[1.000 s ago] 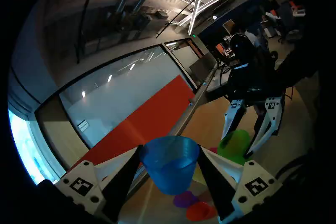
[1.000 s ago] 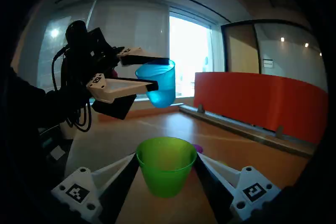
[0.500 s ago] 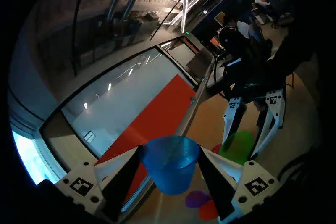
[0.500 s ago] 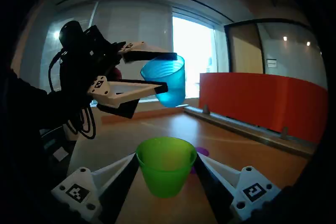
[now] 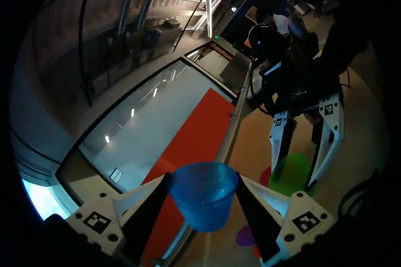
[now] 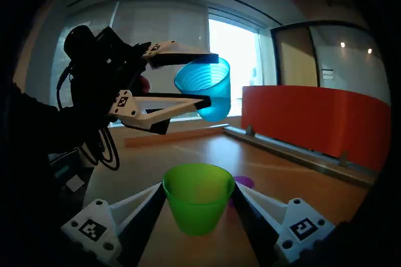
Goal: Pour water
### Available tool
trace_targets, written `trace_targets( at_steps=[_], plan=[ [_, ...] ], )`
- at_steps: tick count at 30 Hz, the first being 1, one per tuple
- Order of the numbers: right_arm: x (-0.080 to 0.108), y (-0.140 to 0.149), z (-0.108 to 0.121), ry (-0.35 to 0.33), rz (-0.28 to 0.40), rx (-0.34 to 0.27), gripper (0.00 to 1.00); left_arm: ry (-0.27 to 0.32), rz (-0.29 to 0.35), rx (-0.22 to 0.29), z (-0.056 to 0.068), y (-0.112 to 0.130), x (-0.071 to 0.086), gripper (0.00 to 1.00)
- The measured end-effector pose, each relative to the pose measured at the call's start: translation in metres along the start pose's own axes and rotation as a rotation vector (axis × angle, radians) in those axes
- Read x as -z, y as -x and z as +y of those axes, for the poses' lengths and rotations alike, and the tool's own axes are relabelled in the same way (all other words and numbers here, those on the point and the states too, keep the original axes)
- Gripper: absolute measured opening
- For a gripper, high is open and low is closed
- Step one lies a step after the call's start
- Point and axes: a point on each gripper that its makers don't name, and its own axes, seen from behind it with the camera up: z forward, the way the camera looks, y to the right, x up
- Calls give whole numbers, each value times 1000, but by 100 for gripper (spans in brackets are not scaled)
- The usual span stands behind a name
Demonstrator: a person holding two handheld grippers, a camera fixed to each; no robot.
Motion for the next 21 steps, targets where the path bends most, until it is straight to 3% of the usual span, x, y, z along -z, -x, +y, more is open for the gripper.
trace_targets(
  at_steps=[6,21],
  plan=[
    [-2,-3,-2,-5,-1,3,92,-17,5,-51,-7,-2,-2,90],
    [-6,-5,1,-6,1,5,91,-14,2,-142,-3,-4,-8,90]
  ],
)
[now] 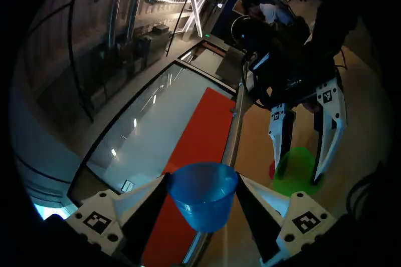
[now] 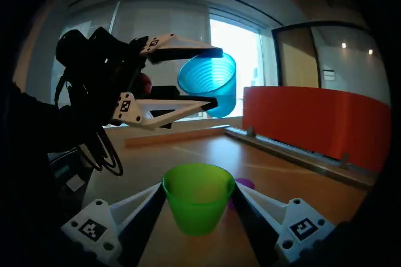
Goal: Pour water
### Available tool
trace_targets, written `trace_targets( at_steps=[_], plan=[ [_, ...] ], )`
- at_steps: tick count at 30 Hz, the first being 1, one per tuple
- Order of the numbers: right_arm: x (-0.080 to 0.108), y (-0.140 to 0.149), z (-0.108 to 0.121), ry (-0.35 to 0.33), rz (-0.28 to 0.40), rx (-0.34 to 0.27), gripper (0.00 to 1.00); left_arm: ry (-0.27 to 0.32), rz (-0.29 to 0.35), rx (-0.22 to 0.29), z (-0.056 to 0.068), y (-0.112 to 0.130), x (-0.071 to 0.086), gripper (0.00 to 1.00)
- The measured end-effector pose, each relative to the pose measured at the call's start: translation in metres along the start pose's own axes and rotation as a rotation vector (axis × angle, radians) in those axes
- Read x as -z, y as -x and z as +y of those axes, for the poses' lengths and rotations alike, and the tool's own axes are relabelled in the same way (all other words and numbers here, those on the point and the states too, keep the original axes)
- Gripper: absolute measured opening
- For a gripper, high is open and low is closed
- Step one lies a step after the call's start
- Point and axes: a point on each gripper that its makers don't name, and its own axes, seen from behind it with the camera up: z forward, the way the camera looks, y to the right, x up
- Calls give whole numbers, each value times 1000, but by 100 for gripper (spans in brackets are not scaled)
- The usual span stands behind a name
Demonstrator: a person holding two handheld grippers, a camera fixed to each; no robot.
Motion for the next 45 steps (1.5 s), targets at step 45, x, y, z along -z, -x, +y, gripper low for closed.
trace_targets(
  at_steps=[45],
  plan=[
    [-1,-5,2,0,9,6,91,-10,25,-162,2,-16,0,90]
  ],
)
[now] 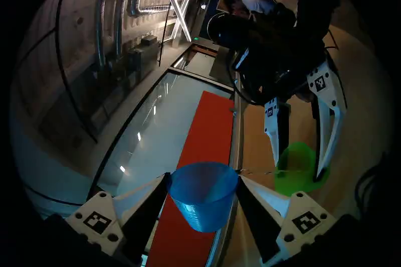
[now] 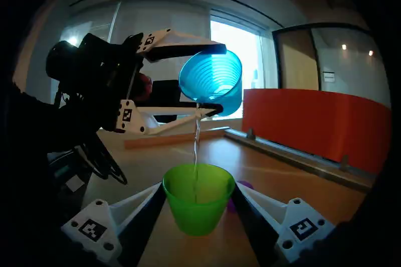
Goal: Pour water
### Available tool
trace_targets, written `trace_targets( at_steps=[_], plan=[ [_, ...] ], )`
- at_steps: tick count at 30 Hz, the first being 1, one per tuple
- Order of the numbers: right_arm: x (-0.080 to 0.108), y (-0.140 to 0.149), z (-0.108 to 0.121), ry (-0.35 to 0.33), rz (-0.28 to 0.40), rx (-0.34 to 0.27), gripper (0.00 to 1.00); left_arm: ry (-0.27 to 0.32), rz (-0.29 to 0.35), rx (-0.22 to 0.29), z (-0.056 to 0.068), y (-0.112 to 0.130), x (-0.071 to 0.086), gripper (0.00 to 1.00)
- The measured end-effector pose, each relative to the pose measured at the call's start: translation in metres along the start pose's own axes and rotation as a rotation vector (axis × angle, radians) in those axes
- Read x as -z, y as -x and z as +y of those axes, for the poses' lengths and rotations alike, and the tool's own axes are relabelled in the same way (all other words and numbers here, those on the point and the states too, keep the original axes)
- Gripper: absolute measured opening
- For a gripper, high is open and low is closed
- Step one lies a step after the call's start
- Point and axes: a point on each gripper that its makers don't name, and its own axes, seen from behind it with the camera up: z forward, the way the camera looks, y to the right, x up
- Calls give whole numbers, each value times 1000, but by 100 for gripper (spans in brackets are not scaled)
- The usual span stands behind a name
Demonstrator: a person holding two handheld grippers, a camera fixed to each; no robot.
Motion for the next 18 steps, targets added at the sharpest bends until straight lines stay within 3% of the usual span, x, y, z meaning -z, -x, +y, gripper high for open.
trace_targets(
  at_steps=[18],
  plan=[
    [0,-3,-1,-1,0,6,91,-8,-1,-36,-4,0,0,90]
  ],
)
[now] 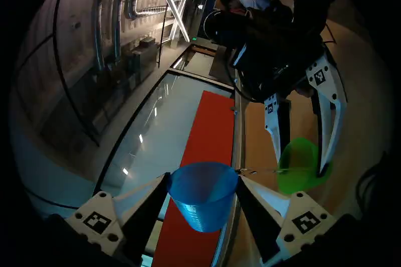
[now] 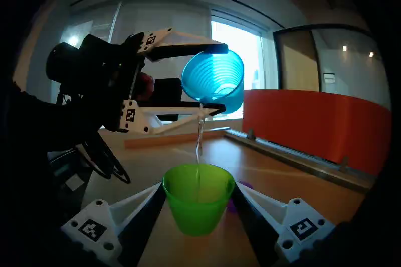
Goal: Pour water
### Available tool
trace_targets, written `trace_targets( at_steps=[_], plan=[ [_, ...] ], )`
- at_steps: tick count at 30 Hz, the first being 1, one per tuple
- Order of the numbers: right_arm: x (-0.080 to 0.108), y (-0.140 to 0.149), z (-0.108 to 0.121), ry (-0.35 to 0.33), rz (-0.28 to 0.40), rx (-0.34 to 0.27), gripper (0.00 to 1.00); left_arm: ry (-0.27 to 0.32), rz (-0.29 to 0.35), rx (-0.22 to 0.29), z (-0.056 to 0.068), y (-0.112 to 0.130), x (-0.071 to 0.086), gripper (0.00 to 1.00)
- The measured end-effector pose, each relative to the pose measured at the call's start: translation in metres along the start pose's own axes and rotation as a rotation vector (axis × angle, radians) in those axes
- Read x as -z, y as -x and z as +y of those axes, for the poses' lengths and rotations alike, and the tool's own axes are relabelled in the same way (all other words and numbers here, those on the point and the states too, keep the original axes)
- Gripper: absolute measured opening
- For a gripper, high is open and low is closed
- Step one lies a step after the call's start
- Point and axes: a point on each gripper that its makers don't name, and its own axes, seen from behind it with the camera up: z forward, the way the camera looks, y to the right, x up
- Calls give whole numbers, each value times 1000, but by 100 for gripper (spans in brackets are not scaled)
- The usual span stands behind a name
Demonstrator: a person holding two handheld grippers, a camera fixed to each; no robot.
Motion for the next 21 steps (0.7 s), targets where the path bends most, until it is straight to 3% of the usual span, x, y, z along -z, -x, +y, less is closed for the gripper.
trace_targets(
  at_steps=[21],
  plan=[
    [0,-1,0,3,3,2,91,-11,-1,-47,-9,-4,3,90]
  ],
)
